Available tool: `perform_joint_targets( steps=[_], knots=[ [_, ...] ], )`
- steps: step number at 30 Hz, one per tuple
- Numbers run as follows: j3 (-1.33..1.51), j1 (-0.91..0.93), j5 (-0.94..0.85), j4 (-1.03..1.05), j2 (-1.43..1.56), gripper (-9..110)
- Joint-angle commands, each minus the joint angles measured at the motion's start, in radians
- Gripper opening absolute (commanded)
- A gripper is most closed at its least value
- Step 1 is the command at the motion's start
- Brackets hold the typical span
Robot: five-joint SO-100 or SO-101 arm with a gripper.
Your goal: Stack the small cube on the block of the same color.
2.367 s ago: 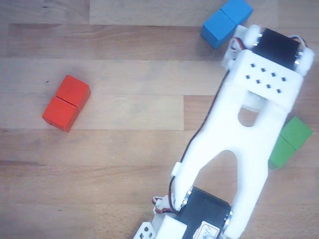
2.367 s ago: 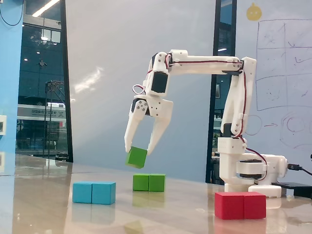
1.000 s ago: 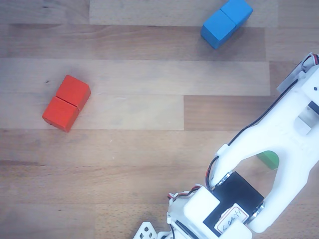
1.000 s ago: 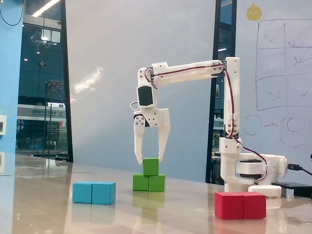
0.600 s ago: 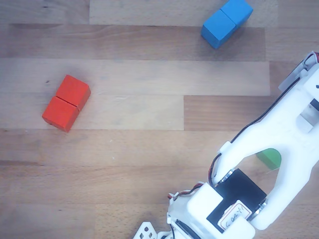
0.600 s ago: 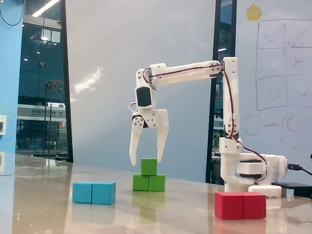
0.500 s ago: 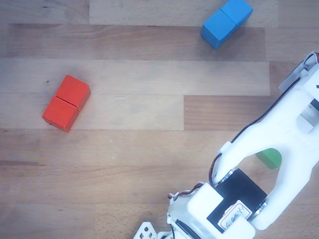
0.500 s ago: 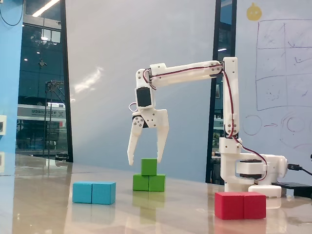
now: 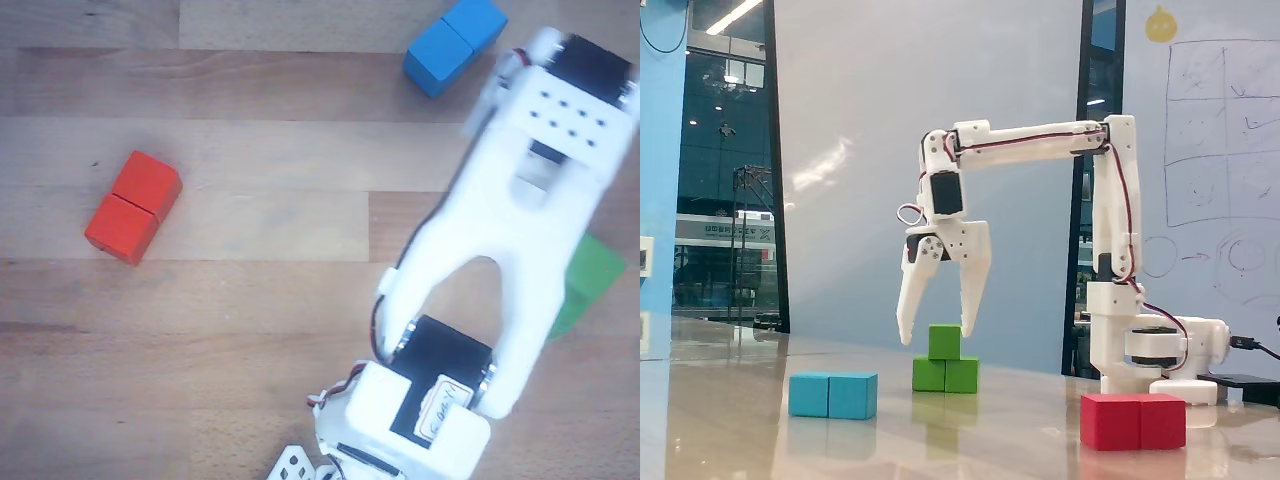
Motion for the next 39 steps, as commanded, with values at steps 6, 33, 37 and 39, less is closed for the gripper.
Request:
perform_joint_targets(
  steps=[6,33,37,39],
  knots=[
    [0.02,-0.252,0.014,-0.15,0.152,28],
    [1.253,-0.364,0.014,-0.555,1.397,28],
    [1.284,-0.368,0.092,-0.448,1.559,28],
    [1.29,-0.371,0.147,-0.383,1.621,28]
  ],
)
